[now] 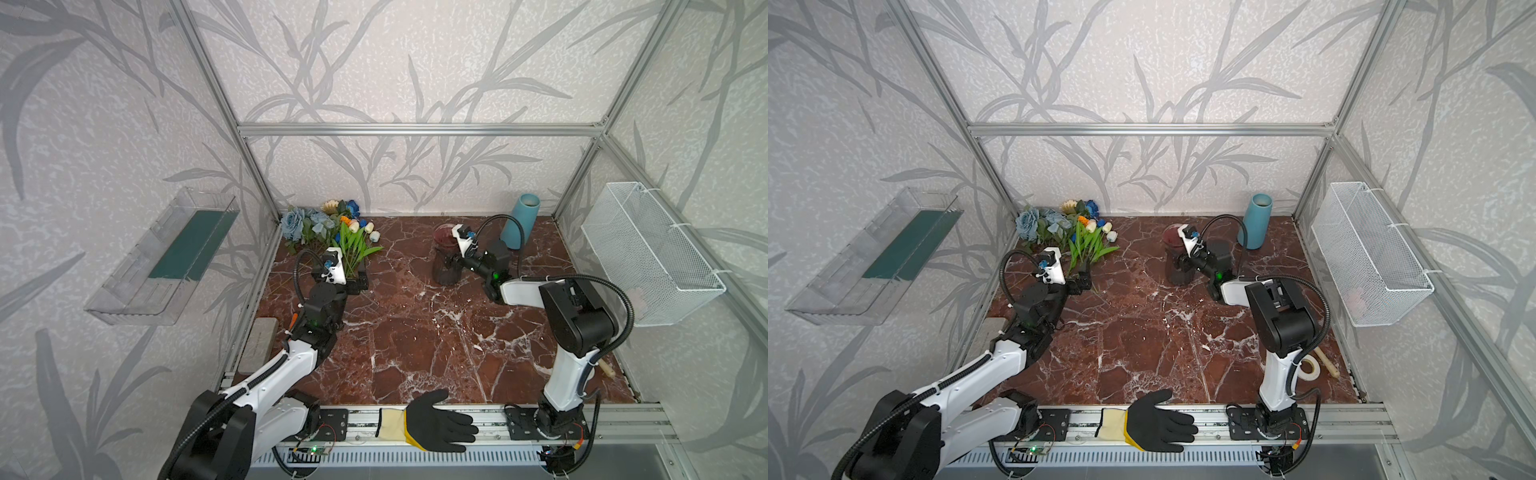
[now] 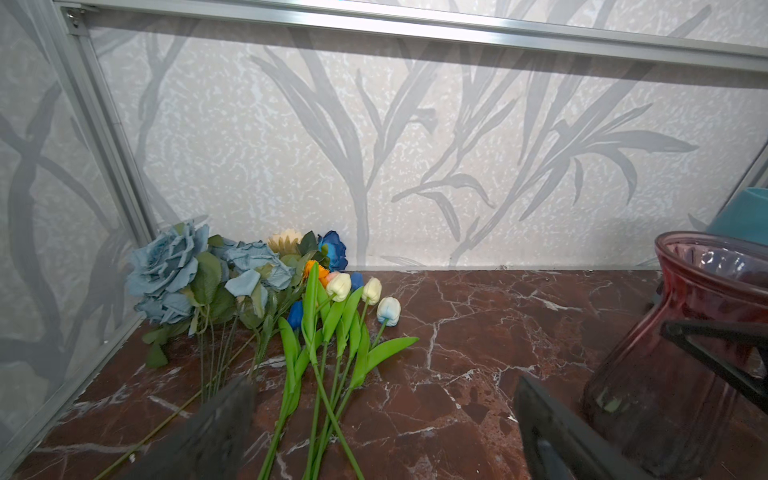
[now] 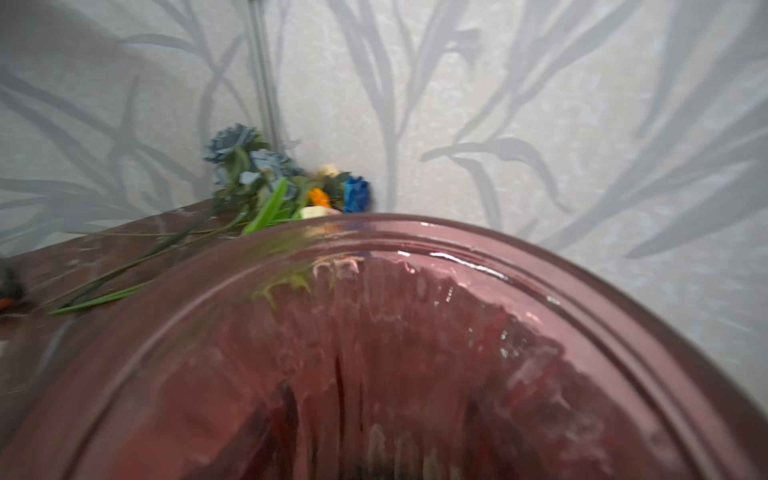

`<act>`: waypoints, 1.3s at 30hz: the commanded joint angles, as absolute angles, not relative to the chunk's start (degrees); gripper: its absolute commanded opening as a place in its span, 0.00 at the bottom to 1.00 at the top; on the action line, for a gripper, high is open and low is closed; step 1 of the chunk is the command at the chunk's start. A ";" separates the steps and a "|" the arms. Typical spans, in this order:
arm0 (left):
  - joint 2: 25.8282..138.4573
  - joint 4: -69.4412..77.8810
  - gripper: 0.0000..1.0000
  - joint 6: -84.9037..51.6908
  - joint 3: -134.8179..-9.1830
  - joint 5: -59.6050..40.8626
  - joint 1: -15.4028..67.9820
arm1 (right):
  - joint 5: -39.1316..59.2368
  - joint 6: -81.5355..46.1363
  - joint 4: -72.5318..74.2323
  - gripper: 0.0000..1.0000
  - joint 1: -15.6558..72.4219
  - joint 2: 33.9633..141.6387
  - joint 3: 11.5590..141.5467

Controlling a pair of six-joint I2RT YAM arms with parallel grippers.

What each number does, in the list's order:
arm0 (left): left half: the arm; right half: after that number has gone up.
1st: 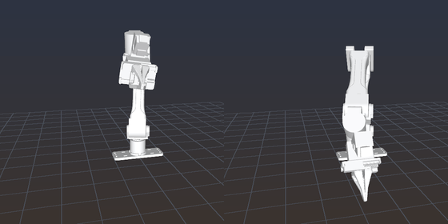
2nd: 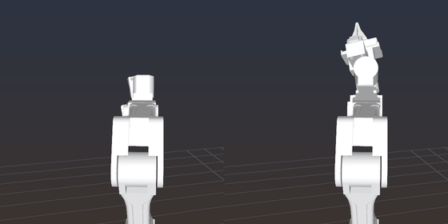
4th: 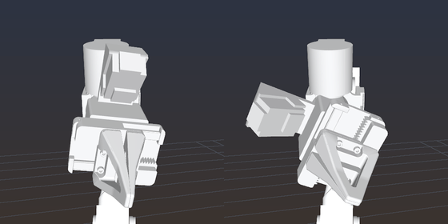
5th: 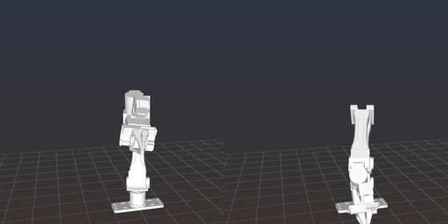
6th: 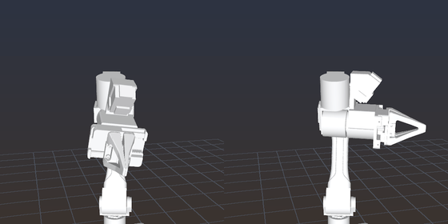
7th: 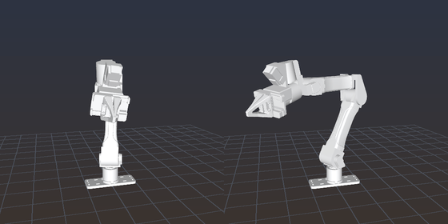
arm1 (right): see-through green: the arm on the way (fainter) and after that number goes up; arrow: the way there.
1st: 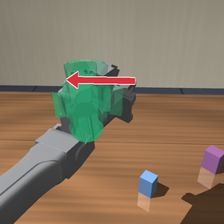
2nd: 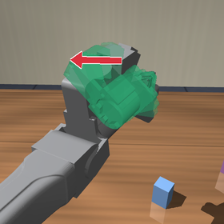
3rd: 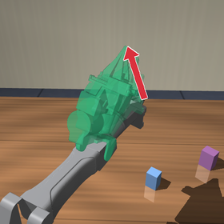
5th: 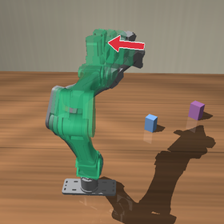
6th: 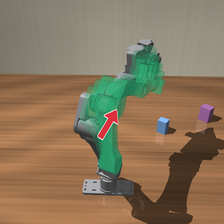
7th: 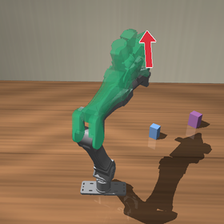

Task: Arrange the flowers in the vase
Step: 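Slide the pink vase with the right gripper toward the flower pile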

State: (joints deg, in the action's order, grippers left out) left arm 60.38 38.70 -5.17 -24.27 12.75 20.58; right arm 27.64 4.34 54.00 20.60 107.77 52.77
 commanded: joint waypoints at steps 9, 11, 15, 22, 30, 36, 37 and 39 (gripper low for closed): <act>61.14 35.54 0.97 -5.91 -24.84 14.80 20.57 | 35.02 1.41 77.27 0.28 26.00 105.91 49.38; 61.73 35.42 0.97 -5.84 -25.43 14.51 20.57 | 35.80 0.60 80.67 0.28 26.43 106.85 48.36; 63.01 34.83 0.97 -5.27 -26.53 14.57 20.57 | 36.12 0.61 77.34 0.27 27.76 106.25 48.08; 63.37 33.59 0.97 -5.36 -26.72 14.19 20.55 | 34.81 -0.85 80.61 0.31 28.38 109.55 46.94; 63.19 32.65 0.97 -5.81 -26.63 14.45 20.48 | 32.66 1.10 80.60 0.66 29.31 110.84 46.42; 63.50 32.22 0.98 -6.04 -27.46 14.85 19.95 | 31.42 2.84 80.64 0.96 29.72 109.71 45.06; 63.54 31.93 0.99 -6.15 -27.77 14.89 19.78 | 31.33 3.01 80.60 0.99 29.71 109.37 44.77; 63.80 31.00 0.99 -6.32 -28.51 14.92 19.36 | 30.62 3.19 80.61 0.99 29.75 108.57 43.84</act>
State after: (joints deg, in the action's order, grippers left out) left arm 63.48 32.01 -5.21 -25.87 14.09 19.92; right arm 31.97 1.98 77.12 29.43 111.07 45.19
